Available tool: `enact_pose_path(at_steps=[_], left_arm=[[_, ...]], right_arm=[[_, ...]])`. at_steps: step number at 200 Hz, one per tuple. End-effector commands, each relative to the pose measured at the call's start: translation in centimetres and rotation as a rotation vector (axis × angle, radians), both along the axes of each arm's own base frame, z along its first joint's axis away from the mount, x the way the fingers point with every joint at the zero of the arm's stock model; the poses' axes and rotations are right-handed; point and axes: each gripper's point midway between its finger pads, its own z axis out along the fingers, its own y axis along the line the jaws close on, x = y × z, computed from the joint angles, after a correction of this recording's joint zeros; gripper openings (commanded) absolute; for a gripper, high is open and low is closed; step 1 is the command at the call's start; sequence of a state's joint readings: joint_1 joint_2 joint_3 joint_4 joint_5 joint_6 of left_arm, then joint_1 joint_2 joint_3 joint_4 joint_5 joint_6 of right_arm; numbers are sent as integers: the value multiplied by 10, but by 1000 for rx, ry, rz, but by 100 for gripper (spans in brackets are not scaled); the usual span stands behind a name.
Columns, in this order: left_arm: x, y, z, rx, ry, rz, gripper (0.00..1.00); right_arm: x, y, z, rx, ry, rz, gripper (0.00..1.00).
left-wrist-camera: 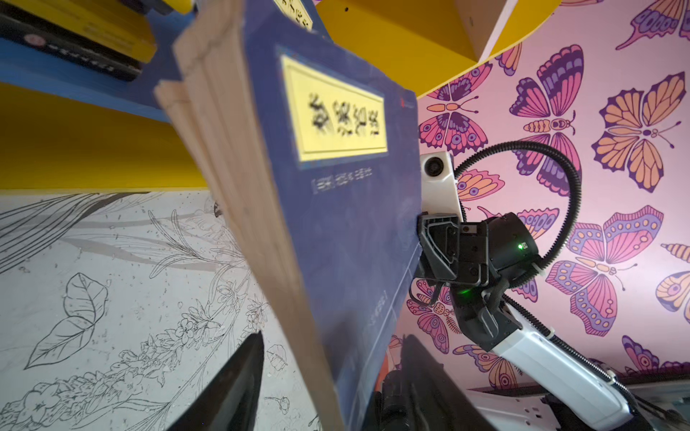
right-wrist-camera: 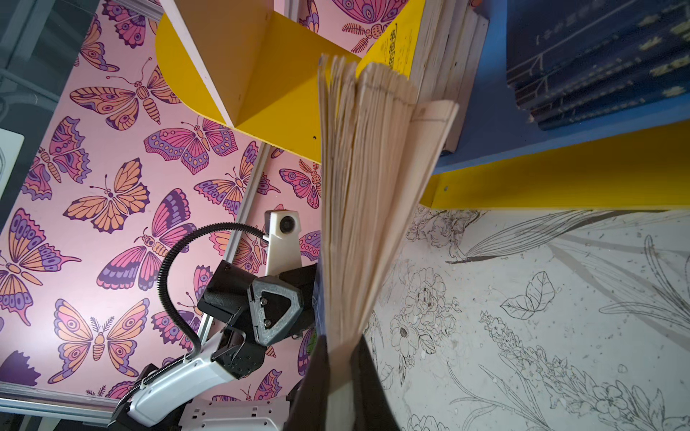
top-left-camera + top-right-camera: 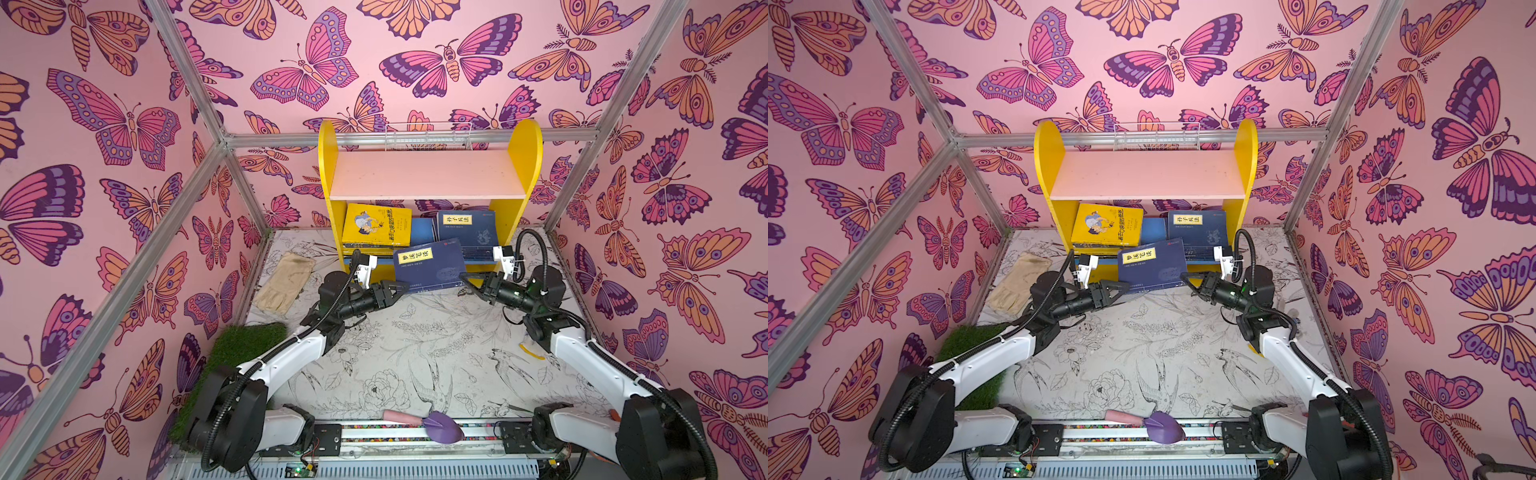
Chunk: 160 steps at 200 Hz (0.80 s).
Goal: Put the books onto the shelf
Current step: 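Carry the book to the blue shelf board and lower it with both grippers, then release the book with the right gripper and withdraw it while the left holds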
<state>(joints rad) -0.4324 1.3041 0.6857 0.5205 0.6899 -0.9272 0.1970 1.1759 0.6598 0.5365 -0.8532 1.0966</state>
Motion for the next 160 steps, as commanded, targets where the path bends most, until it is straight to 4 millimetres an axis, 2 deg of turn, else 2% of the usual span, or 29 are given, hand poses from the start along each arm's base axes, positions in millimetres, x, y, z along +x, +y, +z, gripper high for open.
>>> enact_pose_path(at_steps=[1, 32, 42, 62, 83, 97, 124, 134, 151, 160], left_arm=[[1, -1, 9, -12, -7, -12, 64], [1, -3, 12, -22, -12, -27, 58], [2, -4, 14, -29, -15, -26, 52], [5, -5, 20, -58, -27, -21, 39], [9, -7, 22, -76, -24, -22, 14], [11, -8, 24, -78, -23, -22, 2], [17, -15, 25, -66, -24, -24, 0], [20, -22, 27, -48, -31, -29, 0], [26, -33, 39, -35, -78, -26, 0], [32, -38, 48, -40, -99, -18, 0]], right_arm=[[1, -1, 57, 57, -178, -8, 0], [3, 1, 60, 49, -183, 10, 0], [3, 2, 58, 41, -179, 19, 0], [4, 2, 55, 27, -173, 19, 0], [6, 2, 48, 13, -156, 12, 0], [9, 0, 40, -8, -140, -3, 0], [15, -6, 22, -73, -90, -62, 0], [19, -12, 12, -123, -65, -104, 9], [20, -26, 0, -213, -39, -181, 34], [24, -41, -6, -263, -15, -270, 43]])
